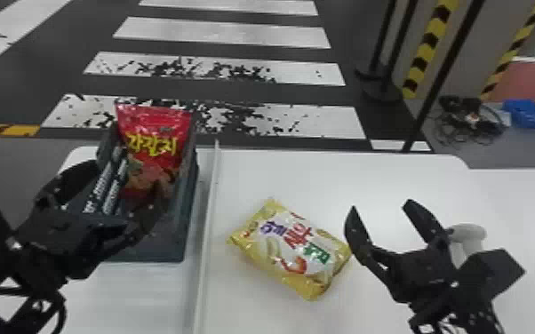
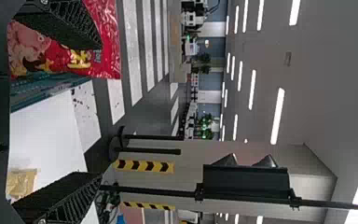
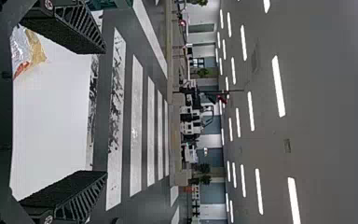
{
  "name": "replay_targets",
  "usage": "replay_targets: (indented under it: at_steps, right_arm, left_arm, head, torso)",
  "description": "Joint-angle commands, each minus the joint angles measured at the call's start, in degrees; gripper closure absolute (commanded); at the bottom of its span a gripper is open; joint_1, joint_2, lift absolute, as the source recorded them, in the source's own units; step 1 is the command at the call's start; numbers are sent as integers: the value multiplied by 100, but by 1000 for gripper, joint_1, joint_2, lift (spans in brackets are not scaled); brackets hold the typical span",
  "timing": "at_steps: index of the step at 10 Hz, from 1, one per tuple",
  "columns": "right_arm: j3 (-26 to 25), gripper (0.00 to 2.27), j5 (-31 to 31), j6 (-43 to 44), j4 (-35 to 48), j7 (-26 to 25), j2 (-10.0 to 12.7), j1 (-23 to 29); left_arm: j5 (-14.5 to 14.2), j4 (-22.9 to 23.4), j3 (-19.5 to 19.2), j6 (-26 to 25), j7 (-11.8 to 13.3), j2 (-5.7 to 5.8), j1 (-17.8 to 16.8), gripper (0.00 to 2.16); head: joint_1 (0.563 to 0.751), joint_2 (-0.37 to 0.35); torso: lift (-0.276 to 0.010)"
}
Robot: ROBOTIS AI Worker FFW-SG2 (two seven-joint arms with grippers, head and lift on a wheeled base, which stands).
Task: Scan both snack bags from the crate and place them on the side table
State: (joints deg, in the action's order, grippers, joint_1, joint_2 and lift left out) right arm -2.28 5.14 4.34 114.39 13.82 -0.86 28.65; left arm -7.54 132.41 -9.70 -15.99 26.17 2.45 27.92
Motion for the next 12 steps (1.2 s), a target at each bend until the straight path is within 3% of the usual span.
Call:
replay_targets:
  at_steps: [1, 3, 5, 6, 8, 12]
  right_arm:
    - [87, 120, 13, -8, -66, 103, 7, -18]
    - [193, 221, 5, 9, -207, 525, 25, -132]
    - [333, 468, -101, 9, -365, 797, 25, -299]
    - [369, 451, -127, -131, -453, 833, 25, -378]
    - [289, 97, -110, -641, -708, 824, 25, -615]
    - [-229, 73, 717, -2012, -1226, 824, 16, -1239]
  left_arm:
    - [-301, -31, -419, 179, 38, 1, 188, 29]
    - [-486, -92, -700, 179, 90, -8, 337, 60]
    - [-635, -180, -876, 179, 134, 1, 398, 66]
    - [-705, -198, -937, 162, 143, 1, 434, 66]
    - [-776, -233, -990, 162, 161, 1, 486, 66]
    - [-811, -259, -964, 179, 161, 18, 574, 66]
  head:
    - [695, -6]
    - [695, 80]
    - [695, 132]
    - [695, 163]
    - [695, 189]
    - [695, 158]
  torso:
    - [-95]
    - [-95]
    - [-95]
    - [-95]
    - [-95]
    - [-95]
